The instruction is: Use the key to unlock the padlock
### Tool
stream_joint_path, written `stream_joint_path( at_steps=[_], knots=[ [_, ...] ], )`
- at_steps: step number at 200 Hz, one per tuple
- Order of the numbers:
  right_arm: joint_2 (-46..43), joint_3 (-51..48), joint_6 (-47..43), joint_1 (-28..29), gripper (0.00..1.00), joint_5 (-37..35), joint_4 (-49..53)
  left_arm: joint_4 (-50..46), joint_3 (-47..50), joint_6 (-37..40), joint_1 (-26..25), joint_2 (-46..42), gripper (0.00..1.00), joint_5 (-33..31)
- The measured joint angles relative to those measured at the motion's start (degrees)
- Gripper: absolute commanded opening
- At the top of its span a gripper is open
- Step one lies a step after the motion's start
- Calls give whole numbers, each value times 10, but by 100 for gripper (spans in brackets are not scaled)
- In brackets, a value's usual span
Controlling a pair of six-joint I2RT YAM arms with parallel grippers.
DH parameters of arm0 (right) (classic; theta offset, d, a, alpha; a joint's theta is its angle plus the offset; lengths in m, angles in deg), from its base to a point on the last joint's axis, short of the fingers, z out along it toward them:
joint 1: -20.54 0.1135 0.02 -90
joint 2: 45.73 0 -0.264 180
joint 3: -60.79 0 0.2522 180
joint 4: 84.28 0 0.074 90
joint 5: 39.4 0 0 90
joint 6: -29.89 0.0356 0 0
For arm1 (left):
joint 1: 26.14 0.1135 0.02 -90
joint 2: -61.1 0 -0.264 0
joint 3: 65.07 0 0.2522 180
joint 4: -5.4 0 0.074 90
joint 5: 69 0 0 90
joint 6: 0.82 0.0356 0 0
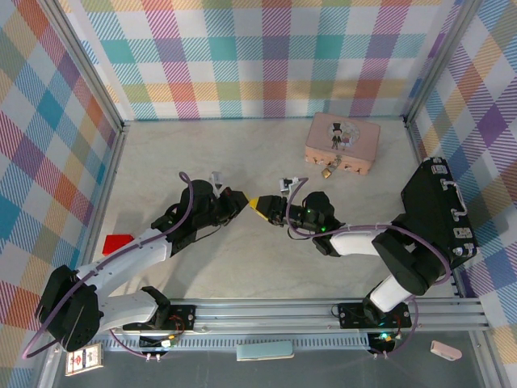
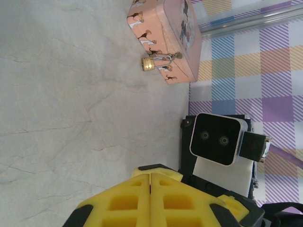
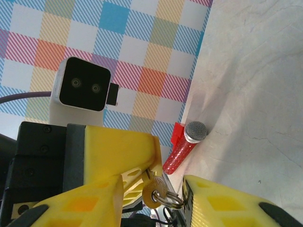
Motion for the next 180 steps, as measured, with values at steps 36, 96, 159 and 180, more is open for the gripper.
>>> stream_joint_path(
  at_steps=[36, 96, 159, 180],
  knots=[
    [0, 0, 6, 5, 30, 8, 0, -1, 0, 1, 0, 0, 0, 0],
    [0, 0, 9, 5, 23, 8, 0, -1, 0, 1, 0, -2, 0, 0],
    [-8, 0, 8, 5, 17, 5, 1, -2, 0, 4, -1, -14, 0, 0],
    [-9, 0, 9, 4, 14, 6, 1, -1, 0, 6, -2, -16, 0, 0]
  ],
)
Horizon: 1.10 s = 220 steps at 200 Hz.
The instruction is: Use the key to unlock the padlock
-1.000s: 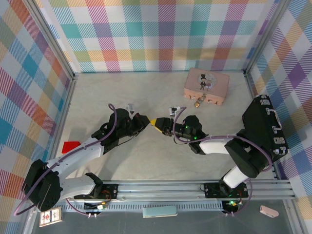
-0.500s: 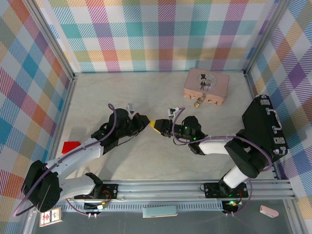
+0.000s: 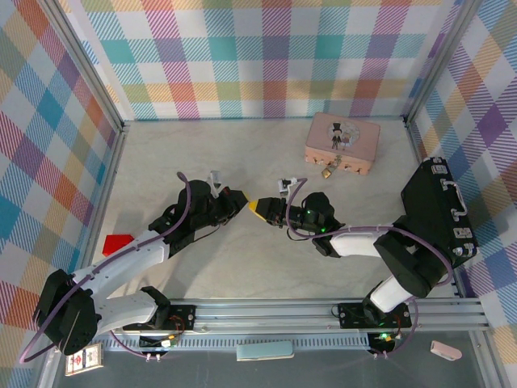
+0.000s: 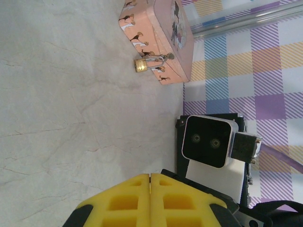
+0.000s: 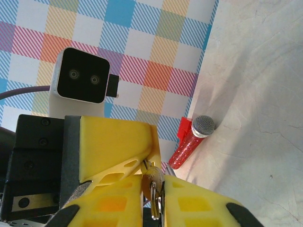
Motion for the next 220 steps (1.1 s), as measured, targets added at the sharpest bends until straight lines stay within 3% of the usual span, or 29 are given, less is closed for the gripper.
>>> stream_joint_path(
  at_steps=[89, 114, 144, 158, 182, 220],
  knots=[
    [-17, 0, 1, 0, 2, -4, 29, 0, 0, 13, -1, 0, 2, -4],
    [-31, 1, -3, 0, 0, -8, 55, 1, 0, 13, -2, 0, 9, -4],
    [-51, 9, -25, 0, 0, -12, 102, -6, 0, 21, -4, -7, 29, -17],
    [-73, 22, -49, -1, 0, -16, 164, -30, -2, 38, -4, -19, 40, -32],
    [-140, 82, -132, -4, 0, -60, 363, -100, -27, 81, -4, -43, 57, -66],
    [-257, 163, -266, -24, 0, -168, 638, -170, -75, 154, -3, -61, 62, -112]
  ],
)
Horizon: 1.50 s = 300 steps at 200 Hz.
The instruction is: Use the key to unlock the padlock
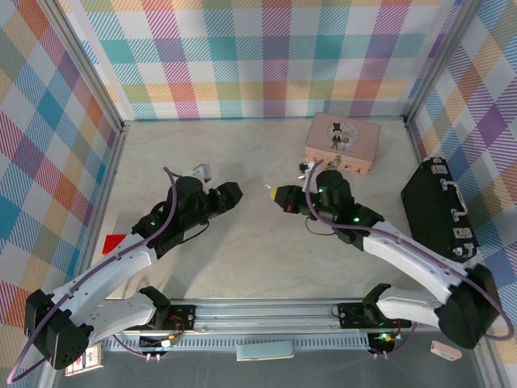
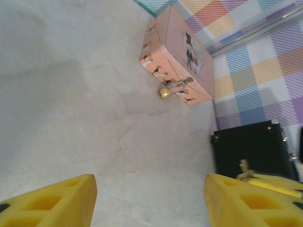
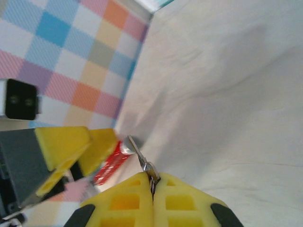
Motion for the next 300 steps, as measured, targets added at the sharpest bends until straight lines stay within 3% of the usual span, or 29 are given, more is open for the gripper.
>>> stream_joint_path(
  at_steps=[27, 58, 111, 166, 252, 300],
  knots=[
    [-68, 23, -72, -9, 0, -89, 151, -41, -50, 43, 0, 55, 62, -18],
    [-152, 48, -130, -9, 0, -191, 289, -35, -114, 72, -11, 186, 64, -7],
    [-302, 79, -171, -9, 0, -285, 375, -59, -355, 151, -70, 477, 65, 23],
    [-393, 44, -181, -9, 0, -310, 415, -91, -579, 221, -103, 660, 64, 25],
    [-461, 17, -174, -9, 0, -310, 448, -107, -896, 234, -103, 932, 62, 3],
    [-475, -12, -162, -9, 0, -303, 450, -104, -949, 216, -103, 983, 63, -40]
  ],
)
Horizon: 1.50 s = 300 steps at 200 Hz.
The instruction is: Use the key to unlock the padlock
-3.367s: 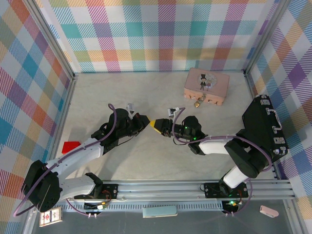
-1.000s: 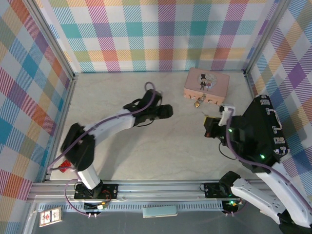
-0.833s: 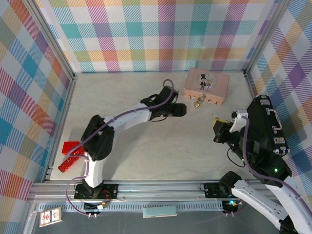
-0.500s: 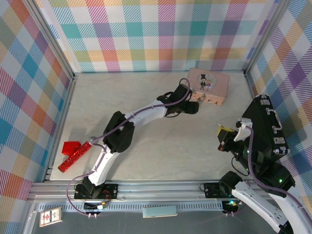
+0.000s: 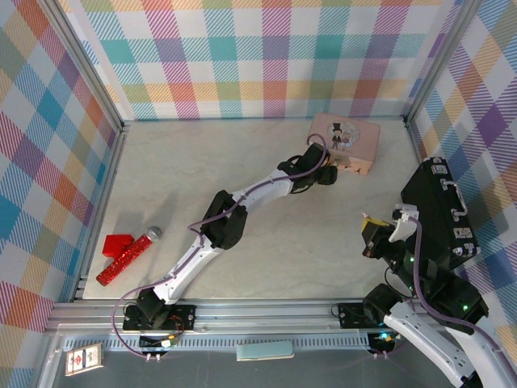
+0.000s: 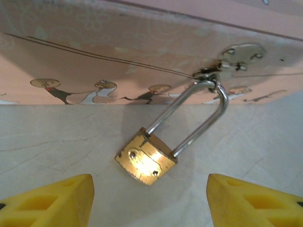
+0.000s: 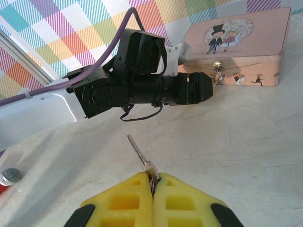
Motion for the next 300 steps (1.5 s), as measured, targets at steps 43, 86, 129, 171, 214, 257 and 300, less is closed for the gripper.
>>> stream_joint_path(
  at_steps=[43, 86, 129, 171, 214, 257, 300],
  knots=[
    [-5, -25, 14, 0, 0, 18, -3, 9, -75, -23, 0, 60, 62, -8],
    [-9, -38, 26, 0, 0, 29, -4, 38, -105, -47, 0, 87, 60, -7],
    [-11, -38, 26, 0, 0, 30, -5, 58, -112, -61, 0, 98, 46, -1],
    [-7, -38, 27, 0, 0, 32, -9, 71, -102, -67, 0, 99, 29, 8],
    [14, -38, 28, 0, 0, 32, -15, 137, 17, -75, -3, 37, 18, -9],
    [60, -37, 29, 0, 0, 32, -18, 166, 122, -80, -2, -26, 12, -22],
    [100, -26, 29, 0, 0, 42, -40, 223, 300, -96, 9, -126, 9, -21]
  ],
)
